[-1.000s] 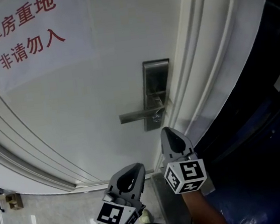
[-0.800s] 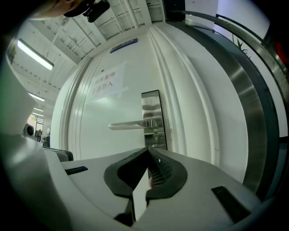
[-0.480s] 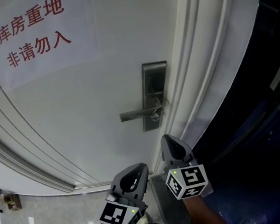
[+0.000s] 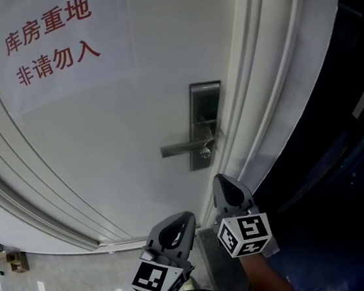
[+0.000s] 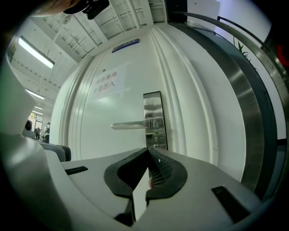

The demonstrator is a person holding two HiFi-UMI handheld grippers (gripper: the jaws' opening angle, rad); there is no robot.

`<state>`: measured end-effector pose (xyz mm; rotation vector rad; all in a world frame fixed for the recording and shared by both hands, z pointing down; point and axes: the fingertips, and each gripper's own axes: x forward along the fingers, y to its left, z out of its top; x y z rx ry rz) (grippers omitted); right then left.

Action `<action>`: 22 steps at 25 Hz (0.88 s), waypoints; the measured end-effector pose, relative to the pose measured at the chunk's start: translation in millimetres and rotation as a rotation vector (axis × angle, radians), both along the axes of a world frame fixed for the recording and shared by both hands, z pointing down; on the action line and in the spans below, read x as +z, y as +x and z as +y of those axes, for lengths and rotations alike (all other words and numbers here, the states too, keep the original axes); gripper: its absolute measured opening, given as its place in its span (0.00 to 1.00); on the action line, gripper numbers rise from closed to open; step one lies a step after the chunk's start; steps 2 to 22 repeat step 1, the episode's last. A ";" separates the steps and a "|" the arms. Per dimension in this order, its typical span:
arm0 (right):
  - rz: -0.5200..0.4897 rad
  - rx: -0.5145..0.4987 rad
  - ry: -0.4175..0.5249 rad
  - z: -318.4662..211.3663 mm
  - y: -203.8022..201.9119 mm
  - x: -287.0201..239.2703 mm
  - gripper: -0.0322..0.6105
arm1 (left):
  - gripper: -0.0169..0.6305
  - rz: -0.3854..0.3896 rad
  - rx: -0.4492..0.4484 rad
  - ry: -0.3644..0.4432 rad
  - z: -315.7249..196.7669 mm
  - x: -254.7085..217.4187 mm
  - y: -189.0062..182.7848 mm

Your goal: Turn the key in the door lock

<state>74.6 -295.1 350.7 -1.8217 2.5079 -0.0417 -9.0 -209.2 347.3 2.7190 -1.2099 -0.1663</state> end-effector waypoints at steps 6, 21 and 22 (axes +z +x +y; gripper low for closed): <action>0.002 0.001 0.002 -0.3 0.0 -0.4 0.07 | 0.05 0.000 0.000 0.001 -0.1 0.0 -0.1; 0.002 0.001 0.002 -0.3 0.0 -0.4 0.07 | 0.05 0.000 0.000 0.001 -0.1 0.0 -0.1; 0.002 0.001 0.002 -0.3 0.0 -0.4 0.07 | 0.05 0.000 0.000 0.001 -0.1 0.0 -0.1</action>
